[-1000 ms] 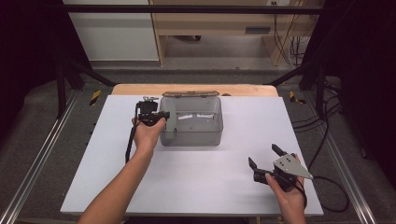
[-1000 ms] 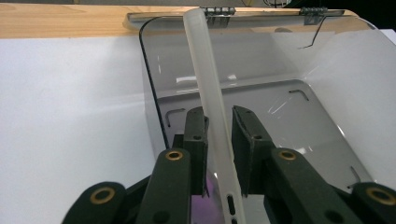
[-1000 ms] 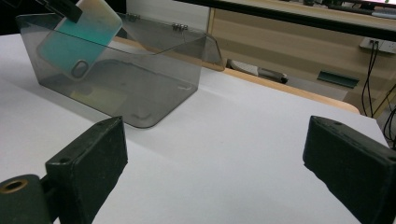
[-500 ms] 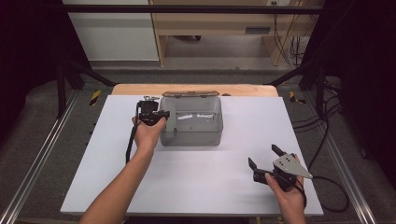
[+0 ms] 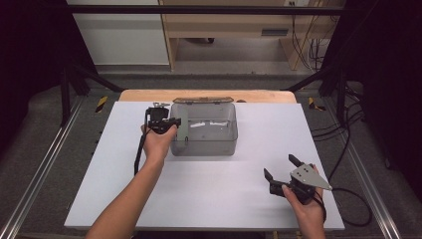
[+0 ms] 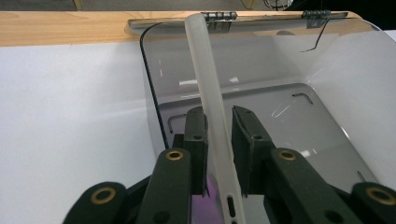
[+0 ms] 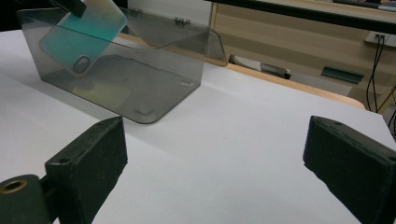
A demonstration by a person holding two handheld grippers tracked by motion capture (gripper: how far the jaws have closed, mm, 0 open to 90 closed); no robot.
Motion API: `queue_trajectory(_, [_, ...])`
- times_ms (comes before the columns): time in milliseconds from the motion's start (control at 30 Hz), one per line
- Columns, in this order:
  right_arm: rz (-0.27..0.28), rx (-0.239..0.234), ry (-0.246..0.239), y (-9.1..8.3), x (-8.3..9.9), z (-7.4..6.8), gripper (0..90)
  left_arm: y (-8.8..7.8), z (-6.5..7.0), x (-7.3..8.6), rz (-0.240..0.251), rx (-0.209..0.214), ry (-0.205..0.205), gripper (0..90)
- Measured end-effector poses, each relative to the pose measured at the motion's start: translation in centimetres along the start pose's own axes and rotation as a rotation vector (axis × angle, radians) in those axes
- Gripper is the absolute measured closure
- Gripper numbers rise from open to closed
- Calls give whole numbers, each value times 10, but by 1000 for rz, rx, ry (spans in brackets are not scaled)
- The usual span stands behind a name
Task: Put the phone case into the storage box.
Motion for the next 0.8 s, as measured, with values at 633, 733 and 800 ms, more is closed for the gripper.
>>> queue_trajectory(633, [-12,-6,5,2,2,-1,67,0,-5,-2,-10,-21,3,774])
queue_trajectory(733, [-15,-5,7,2,2,0,66,3,-4,-2,0,-21,26,753])
queue_trajectory(800, [-16,-5,6,2,2,0,66,4,-4,-2,3,-24,36,749])
Point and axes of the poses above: each handheld gripper's, and its own axes: y roughly forward along the jaws, x roughly out of its underside, z roughly to its right, the point moved 5 cm from there along y, roughly forward along the jaws, and after that the axes turned 10 degrees about -x, right-handed, at the moved point
